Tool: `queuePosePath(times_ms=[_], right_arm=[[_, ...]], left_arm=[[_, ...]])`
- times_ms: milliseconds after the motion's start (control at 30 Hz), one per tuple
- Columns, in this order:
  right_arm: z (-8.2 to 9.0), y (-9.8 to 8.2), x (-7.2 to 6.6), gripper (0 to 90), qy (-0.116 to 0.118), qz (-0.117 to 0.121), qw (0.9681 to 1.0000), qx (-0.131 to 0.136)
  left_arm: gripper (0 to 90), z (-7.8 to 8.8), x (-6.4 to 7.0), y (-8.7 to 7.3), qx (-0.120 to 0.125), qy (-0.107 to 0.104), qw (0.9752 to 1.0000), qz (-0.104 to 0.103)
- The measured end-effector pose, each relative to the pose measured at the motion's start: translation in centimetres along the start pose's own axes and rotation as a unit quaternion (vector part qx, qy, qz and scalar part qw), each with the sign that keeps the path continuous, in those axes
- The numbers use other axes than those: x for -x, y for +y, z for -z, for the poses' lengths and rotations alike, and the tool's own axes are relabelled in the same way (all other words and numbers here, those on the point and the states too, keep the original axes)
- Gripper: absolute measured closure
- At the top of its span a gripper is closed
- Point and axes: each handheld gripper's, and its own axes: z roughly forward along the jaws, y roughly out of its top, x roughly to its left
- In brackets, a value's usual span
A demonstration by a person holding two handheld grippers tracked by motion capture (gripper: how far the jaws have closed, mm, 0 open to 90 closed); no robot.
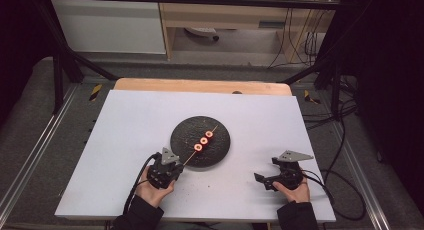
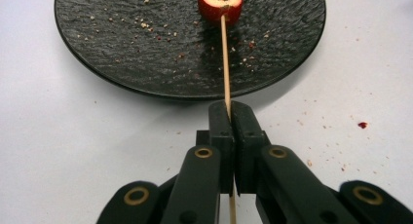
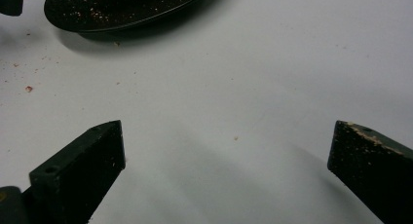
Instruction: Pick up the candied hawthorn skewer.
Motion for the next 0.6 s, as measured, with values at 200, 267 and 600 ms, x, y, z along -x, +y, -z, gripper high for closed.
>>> queuePosePath(times_ms=[200, 267, 600], right_arm=[[0.0, 0.0, 0.0, 1.3, 0.0, -0.001, 1.0, 0.0], [0.0, 0.0, 0.0, 1.3, 0.0, -0.002, 1.0, -0.002], [-0.1, 0.0, 0.0, 1.2, 0.0, -0.004, 1.0, 0.0]], left_arm=[[88.3, 0.7, -0.8, -0.5, 0.021, -0.007, 0.9997, 0.004], [88.2, 0.9, -1.1, -0.7, 0.028, -0.007, 0.9996, 0.006], [88.3, 2.4, -2.6, -2.2, 0.065, -0.011, 0.9977, 0.013]])
